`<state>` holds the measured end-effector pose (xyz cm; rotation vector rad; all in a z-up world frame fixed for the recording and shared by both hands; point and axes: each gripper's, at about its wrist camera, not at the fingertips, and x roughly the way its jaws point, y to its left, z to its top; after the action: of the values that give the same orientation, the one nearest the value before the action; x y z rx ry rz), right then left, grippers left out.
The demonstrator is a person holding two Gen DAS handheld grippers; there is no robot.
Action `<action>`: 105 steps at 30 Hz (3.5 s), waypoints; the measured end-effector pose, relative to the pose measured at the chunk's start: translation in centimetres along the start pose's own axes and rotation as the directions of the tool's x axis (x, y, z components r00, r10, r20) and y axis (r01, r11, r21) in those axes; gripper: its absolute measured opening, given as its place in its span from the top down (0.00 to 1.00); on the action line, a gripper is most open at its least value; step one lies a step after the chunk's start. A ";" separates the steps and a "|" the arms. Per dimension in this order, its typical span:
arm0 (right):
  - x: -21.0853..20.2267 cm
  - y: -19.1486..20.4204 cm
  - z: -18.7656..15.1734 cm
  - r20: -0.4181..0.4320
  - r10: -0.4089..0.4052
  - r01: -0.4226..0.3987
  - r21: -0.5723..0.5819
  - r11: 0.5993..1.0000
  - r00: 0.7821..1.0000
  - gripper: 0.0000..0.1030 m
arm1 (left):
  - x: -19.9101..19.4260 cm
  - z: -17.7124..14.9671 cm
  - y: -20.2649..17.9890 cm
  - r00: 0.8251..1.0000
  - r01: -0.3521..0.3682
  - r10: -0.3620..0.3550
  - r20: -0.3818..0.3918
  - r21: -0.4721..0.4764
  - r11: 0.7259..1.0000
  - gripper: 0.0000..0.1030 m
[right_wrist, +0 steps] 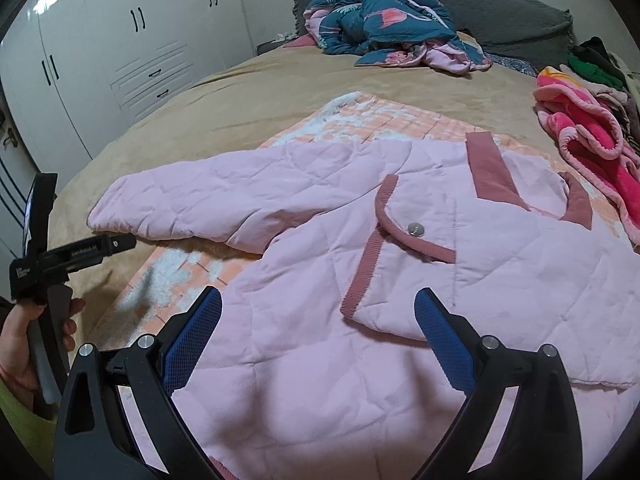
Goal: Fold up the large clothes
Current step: 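Grasp the other sleeve cuff with the left tool and lift it, then carry the sleeve with the left tool across the jacket toward the right tool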
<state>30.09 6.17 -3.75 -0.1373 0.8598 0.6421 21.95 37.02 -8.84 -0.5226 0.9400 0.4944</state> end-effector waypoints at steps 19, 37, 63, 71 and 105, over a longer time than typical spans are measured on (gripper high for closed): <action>-0.5 -1.6 -0.8 0.041 -0.076 0.077 -0.020 0.997 0.996 0.06 | 3.9 3.7 7.0 0.999 0.043 -0.044 0.004 -0.312 0.949 0.19; -3.5 -5.8 -2.0 0.066 -0.102 0.098 0.062 0.993 0.993 0.06 | -1.5 7.8 3.5 0.987 0.089 -0.059 0.152 -0.199 0.976 0.93; -15.6 -12.6 -5.3 0.214 -0.140 0.105 0.167 0.980 0.967 0.06 | -15.0 8.3 -11.7 0.931 0.150 -0.159 0.328 0.055 0.987 0.93; -17.4 -15.3 -7.2 0.218 -0.169 0.120 0.220 0.968 0.961 0.06 | -16.3 6.7 -17.3 0.917 0.188 -0.226 0.329 0.143 0.972 0.93; -21.3 -26.4 -14.7 0.184 -0.285 0.154 0.516 0.843 0.941 0.06 | -12.0 -10.4 -40.1 0.874 0.289 -0.477 0.097 0.685 0.669 0.93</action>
<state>25.43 -30.36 -1.24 0.3058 0.7205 0.1966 33.74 -2.27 4.36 0.0067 0.6454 -0.1750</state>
